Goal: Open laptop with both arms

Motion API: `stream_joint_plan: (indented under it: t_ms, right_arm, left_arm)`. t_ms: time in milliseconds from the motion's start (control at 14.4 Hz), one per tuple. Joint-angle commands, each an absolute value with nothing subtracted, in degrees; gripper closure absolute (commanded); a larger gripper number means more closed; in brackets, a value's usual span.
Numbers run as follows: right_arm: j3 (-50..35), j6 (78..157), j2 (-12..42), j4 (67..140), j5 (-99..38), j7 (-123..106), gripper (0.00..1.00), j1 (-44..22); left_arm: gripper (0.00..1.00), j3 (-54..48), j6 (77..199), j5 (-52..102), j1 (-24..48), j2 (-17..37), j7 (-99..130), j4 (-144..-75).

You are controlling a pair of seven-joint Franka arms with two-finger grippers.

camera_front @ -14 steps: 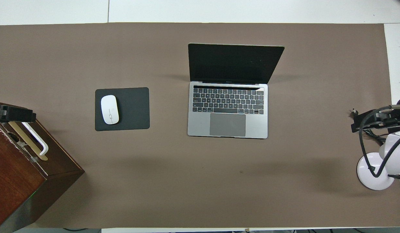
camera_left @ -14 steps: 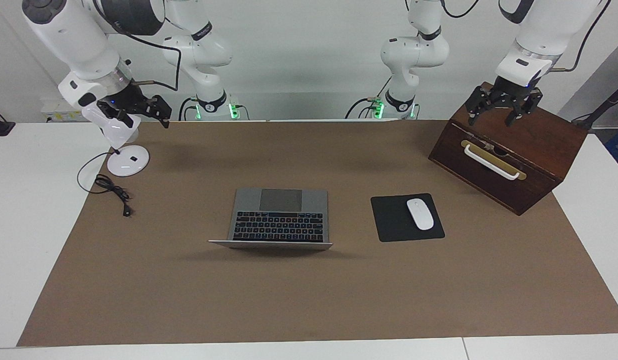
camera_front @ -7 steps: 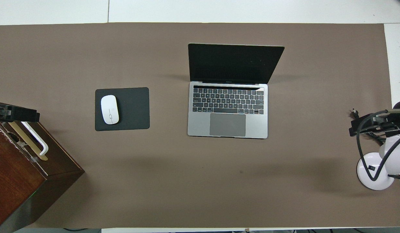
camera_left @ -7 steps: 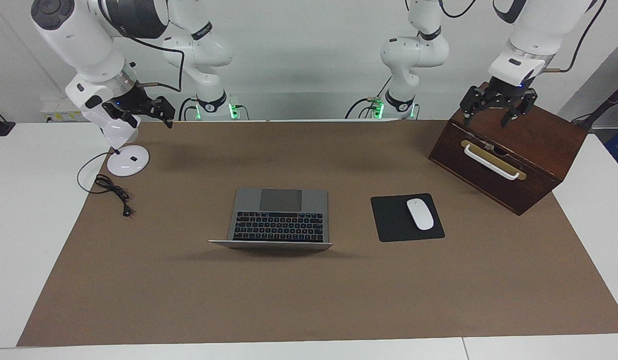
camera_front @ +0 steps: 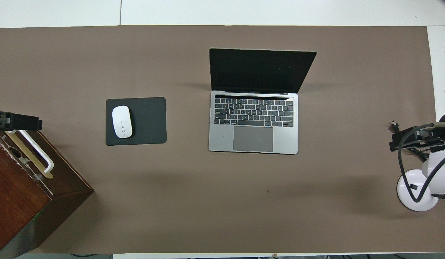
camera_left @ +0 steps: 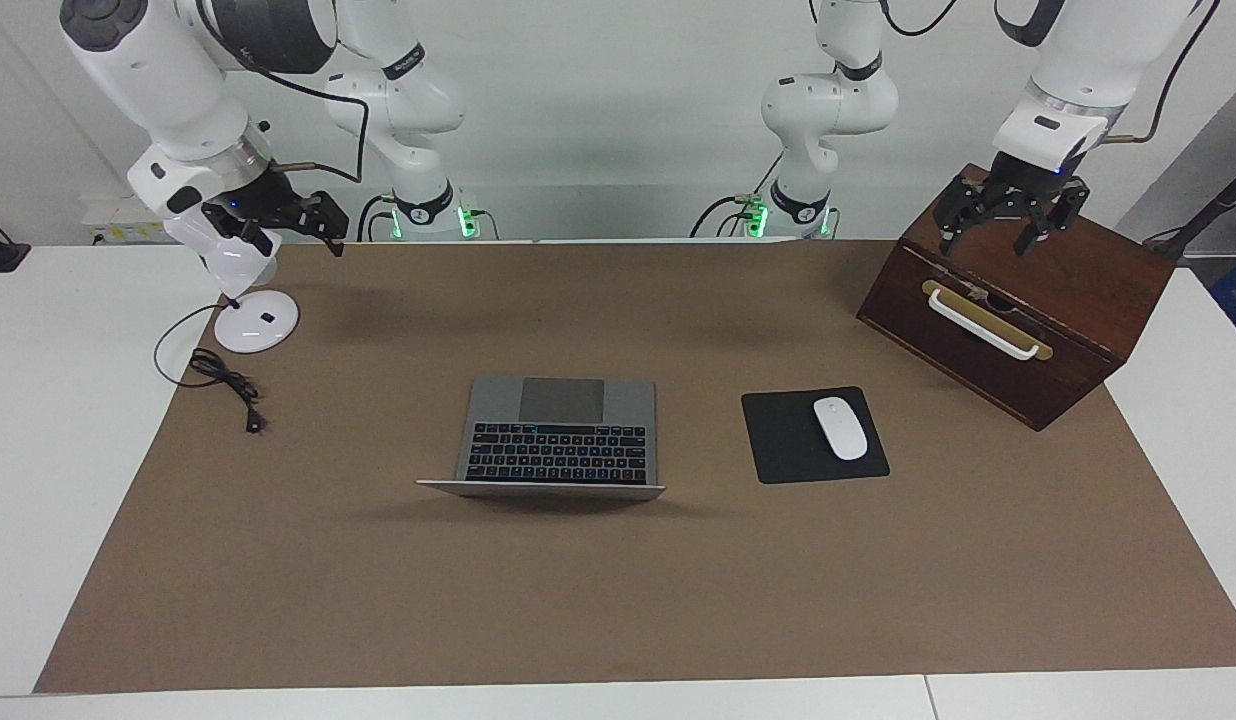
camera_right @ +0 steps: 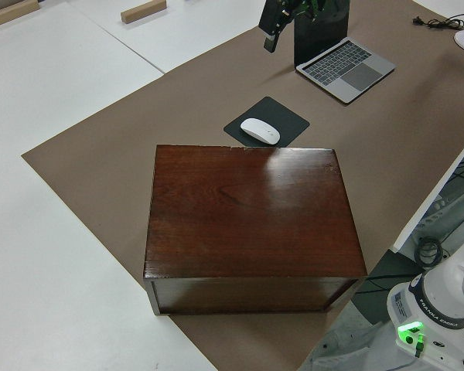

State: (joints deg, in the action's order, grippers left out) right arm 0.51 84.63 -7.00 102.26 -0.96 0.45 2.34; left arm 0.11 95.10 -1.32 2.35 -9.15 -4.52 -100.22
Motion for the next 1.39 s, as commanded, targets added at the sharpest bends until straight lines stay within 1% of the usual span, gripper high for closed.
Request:
stream_joint_plan:
  t_ms: [0,208,1318]
  right_arm:
    - [0.35,86.22,-8.17,103.62,-0.26,1.14,0.0,2.37]
    - [0.35,86.31,-8.17,103.62,-0.26,1.23,0.0,2.64]
    - [0.35,86.31,-8.26,103.8,-0.35,1.32,0.0,2.72]
  left_arm:
    - [0.0,-2.11,96.59,-1.58,0.01,-9.76,-2.38,-102.04]
    - [0.0,-2.64,96.5,-1.58,-0.18,-10.2,-2.37,-102.92]
    - [0.0,-2.55,96.24,-1.49,0.61,-10.37,-2.46,-102.92]
